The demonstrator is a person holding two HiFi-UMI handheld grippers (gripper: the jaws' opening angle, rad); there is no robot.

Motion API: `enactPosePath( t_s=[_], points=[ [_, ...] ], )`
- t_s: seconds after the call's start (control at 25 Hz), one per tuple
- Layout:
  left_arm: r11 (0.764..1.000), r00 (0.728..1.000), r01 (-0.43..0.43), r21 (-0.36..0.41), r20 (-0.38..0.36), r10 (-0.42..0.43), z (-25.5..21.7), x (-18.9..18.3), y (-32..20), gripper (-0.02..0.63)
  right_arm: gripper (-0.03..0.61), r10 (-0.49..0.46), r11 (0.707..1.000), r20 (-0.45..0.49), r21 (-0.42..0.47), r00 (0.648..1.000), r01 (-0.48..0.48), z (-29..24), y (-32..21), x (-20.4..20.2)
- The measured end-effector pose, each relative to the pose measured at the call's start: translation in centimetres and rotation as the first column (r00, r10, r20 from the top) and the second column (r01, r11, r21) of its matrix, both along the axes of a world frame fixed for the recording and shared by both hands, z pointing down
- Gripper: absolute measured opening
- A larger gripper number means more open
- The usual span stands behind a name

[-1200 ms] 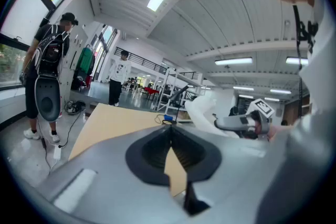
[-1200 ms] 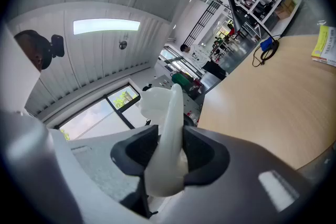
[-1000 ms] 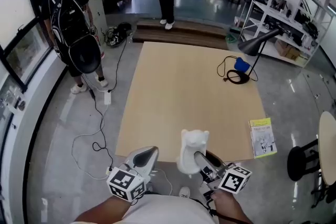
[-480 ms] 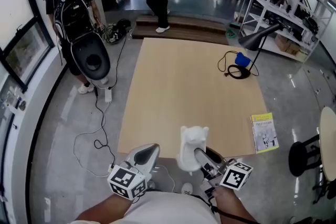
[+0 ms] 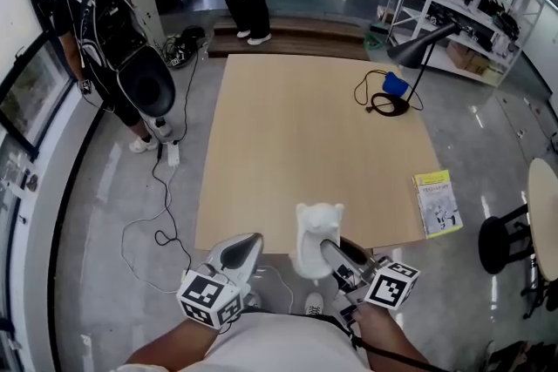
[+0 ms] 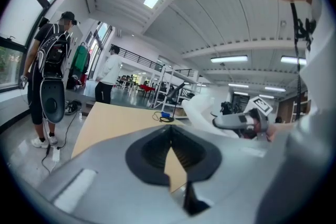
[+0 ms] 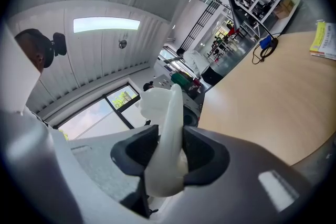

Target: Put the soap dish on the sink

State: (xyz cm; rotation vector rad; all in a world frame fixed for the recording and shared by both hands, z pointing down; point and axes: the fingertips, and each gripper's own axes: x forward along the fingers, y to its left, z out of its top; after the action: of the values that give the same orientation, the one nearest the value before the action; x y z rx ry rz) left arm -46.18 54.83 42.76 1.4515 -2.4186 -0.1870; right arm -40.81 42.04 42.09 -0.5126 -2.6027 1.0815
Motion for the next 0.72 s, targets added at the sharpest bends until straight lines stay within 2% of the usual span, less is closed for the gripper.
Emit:
enactPosePath(
  t_s=[0.2,0.4,0.52,0.72],
  points=[
    [0.998,0.998,-0.055,-0.005,-0.004,0.055,-0.1,0.3,0.3,0.006,0.146,0.066,0.998,-0.013,-0.008,0.998,-0.066,0.2,0.4,1.0],
    [0.989,0.99,-0.144,-0.012,-0.007,0.144,0.5,0.9,-0.2,0.006,0.146,0.167,0.986,-0.033,-0.019,0.985,-0.168,1.1,0.6,3.0],
    [0.974,0.974,-0.226,-0.017,-0.008,0.225,0.8,1.7,-1.2,0.006,0.146,0.251,0.967,-0.042,-0.033,0.967,-0.252,1.4,0.2,4.6],
    [0.936,0.936,-0.353,-0.007,-0.01,0.353,0.4,2.8,-3.9,0.006,0.145,0.373,0.927,-0.042,-0.026,0.927,-0.374,0.7,-0.6,7.6]
  ],
)
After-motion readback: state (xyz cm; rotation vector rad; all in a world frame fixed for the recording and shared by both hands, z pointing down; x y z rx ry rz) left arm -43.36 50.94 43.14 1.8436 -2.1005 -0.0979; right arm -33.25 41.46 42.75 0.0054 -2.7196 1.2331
